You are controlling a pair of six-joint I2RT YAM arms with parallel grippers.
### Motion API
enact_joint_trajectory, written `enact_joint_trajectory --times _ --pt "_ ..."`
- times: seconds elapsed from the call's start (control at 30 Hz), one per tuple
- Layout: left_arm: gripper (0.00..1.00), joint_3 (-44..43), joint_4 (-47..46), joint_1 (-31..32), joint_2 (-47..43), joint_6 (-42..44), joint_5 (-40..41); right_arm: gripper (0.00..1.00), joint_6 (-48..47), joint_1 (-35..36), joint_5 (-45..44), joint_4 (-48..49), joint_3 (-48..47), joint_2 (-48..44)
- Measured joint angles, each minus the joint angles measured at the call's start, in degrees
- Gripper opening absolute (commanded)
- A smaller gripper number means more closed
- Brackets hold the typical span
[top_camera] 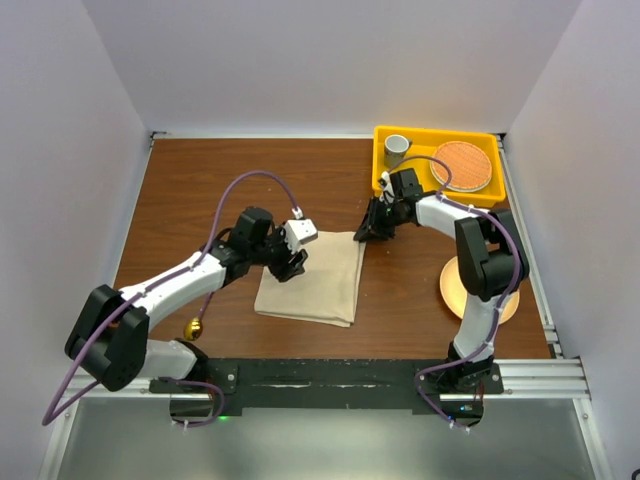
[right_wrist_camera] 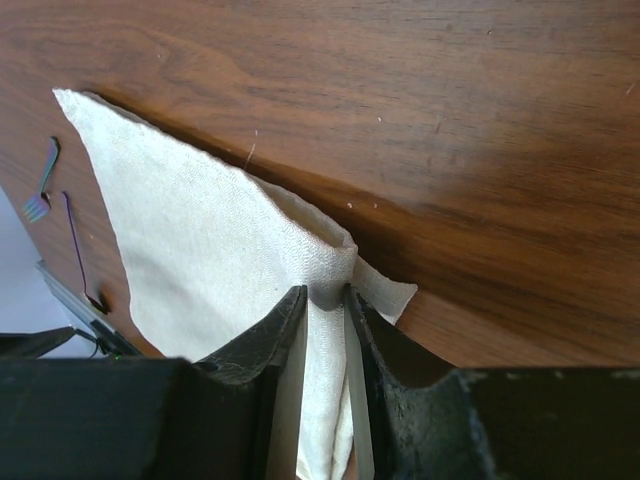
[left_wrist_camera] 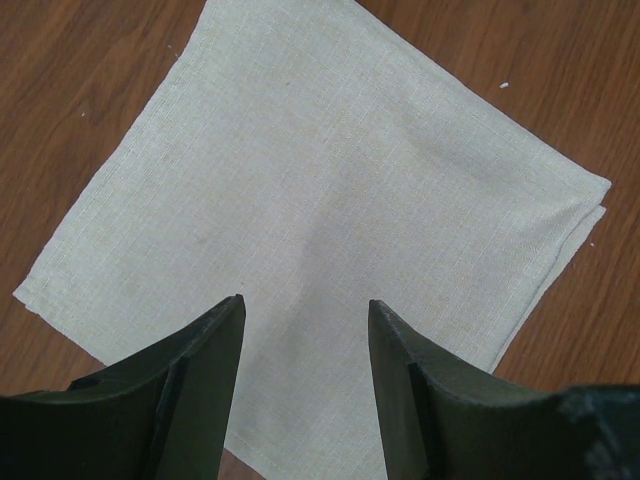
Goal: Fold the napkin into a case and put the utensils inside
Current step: Smooth out the lower triangle-folded napkin at the center of the board.
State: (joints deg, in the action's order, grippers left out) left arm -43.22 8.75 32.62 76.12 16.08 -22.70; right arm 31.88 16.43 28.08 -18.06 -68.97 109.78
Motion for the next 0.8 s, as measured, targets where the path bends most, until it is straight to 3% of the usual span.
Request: enact_joint_trajectory --times 0.1,0.13,0.17,0.37,0.67,0.8 --pt "0.57 0.1 0.2 -0.7 0.0 0.2 -0.5 0.14 0.0 0.0 0.0 0.0 -0.3 0.8" --pt "0.57 0.2 0.2 -0.7 -0.2 0.4 -0.7 0.02 0.0 0.0 0.0 0.0 -0.3 0.9" --pt "0.57 0.5 0.2 -0.8 -0.3 0.7 -0.9 0.00 0.1 0.0 0.0 0.0 -0.3 1.1" --pt "0.57 1.6 1.4 -1.0 -1.6 1.7 -1.1 0.00 0.7 0.0 0.4 -1.1 -0.9 0.7" --pt "0.56 3.9 2.1 -1.0 -4.7 4.5 -1.3 0.00 0.6 0.2 1.4 -4.3 1.7 -9.9" --pt "0.56 4.5 2.6 -1.0 -4.9 6.1 -1.3 0.00 -0.2 0.2 0.9 -4.3 4.0 -9.6"
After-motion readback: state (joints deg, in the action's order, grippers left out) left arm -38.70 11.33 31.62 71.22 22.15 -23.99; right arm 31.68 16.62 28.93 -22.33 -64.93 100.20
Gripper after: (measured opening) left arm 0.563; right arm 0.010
